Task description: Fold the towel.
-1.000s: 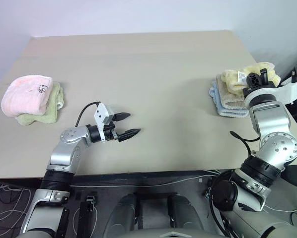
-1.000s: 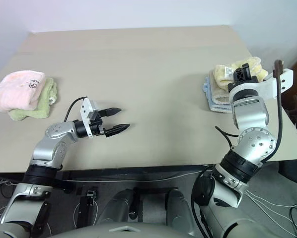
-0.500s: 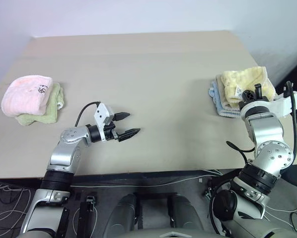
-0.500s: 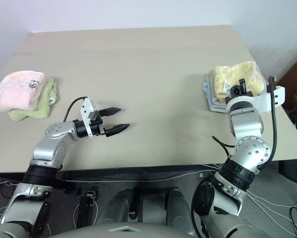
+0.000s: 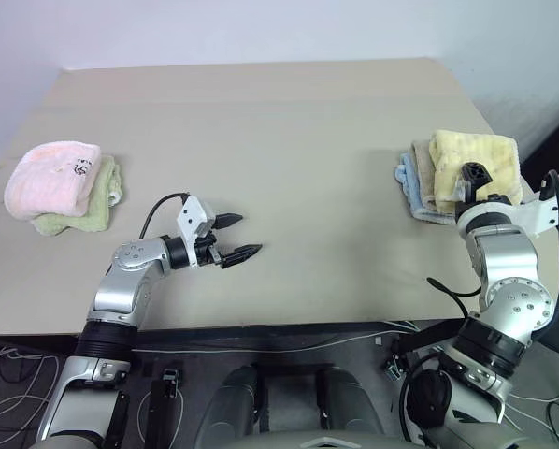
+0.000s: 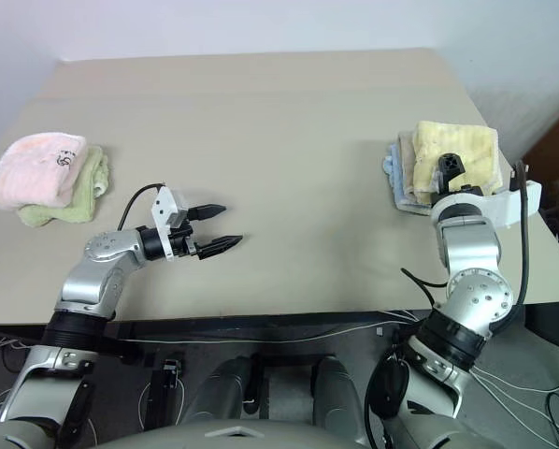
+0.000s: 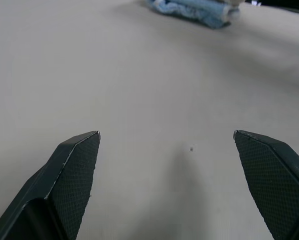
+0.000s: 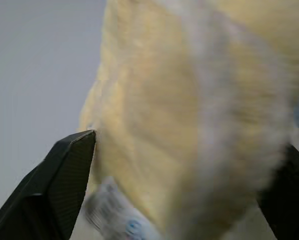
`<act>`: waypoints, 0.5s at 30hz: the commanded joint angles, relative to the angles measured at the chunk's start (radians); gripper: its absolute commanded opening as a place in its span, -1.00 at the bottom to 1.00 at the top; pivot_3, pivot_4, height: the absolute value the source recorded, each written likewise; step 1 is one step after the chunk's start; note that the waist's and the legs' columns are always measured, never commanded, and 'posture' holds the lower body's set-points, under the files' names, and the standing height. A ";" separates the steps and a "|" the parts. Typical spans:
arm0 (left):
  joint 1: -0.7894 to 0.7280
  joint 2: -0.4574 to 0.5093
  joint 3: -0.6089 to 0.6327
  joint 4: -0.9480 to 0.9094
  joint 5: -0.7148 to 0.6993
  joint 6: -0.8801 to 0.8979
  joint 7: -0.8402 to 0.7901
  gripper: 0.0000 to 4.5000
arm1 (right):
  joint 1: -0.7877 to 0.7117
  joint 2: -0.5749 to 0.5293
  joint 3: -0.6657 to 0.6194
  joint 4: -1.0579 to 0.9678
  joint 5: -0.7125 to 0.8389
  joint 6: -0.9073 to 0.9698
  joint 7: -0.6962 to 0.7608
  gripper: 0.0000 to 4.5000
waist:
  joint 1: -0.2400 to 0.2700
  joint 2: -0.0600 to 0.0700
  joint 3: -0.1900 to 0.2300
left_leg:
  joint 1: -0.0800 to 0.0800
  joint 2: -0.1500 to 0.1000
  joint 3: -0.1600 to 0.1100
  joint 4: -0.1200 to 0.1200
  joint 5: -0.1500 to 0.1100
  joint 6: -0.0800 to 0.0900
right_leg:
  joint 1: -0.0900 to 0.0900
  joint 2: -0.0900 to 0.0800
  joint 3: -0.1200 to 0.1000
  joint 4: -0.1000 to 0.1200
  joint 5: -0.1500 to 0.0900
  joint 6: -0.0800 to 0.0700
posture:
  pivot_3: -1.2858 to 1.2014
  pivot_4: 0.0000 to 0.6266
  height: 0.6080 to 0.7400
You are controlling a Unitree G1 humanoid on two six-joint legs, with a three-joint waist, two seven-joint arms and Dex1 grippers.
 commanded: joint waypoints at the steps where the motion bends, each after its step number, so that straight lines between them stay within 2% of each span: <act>1: -0.025 0.000 0.002 0.017 0.000 -0.027 -0.015 1.00 | 0.026 -0.046 0.012 -0.098 0.085 0.007 0.031 0.99 | 0.000 0.000 0.000 | 0.000 0.000 0.000 0.000 0.000 0.000 | 0.000 0.000 0.000 0.000 0.000 0.000 | 0.03 -0.52 1.00; 5: -0.040 -0.004 0.003 0.051 0.005 -0.043 -0.029 1.00 | 0.073 -0.088 0.018 -0.131 0.180 0.015 0.044 0.99 | 0.000 0.000 0.000 | 0.000 0.000 0.000 0.000 0.000 0.000 | 0.000 0.000 0.000 0.000 0.000 0.000 | 0.03 -0.52 1.00; 9: -0.063 0.000 0.005 0.090 0.001 -0.060 -0.053 1.00 | 0.199 -0.177 0.007 -0.196 0.268 0.055 0.059 0.99 | 0.005 0.000 0.000 | 0.000 0.000 0.000 0.000 0.000 0.000 | 0.000 0.000 0.000 0.000 0.000 0.000 | 0.03 -0.52 1.00; 13: -0.077 0.002 0.011 0.118 -0.001 -0.098 -0.080 1.00 | 0.410 -0.272 0.038 -0.255 0.307 0.136 0.191 0.99 | 0.007 0.000 0.000 | 0.000 0.000 -0.001 0.000 0.000 0.001 | 0.002 -0.001 -0.001 -0.002 0.000 0.000 | 0.03 -0.52 1.00; 15: -0.069 -0.001 0.009 0.112 -0.002 -0.111 -0.088 1.00 | 0.471 -0.316 0.063 -0.275 0.309 0.157 0.263 0.99 | 0.002 0.000 0.000 | 0.000 0.000 0.000 0.001 0.000 0.001 | 0.002 -0.002 -0.001 -0.002 0.000 0.000 | 0.03 -0.52 1.00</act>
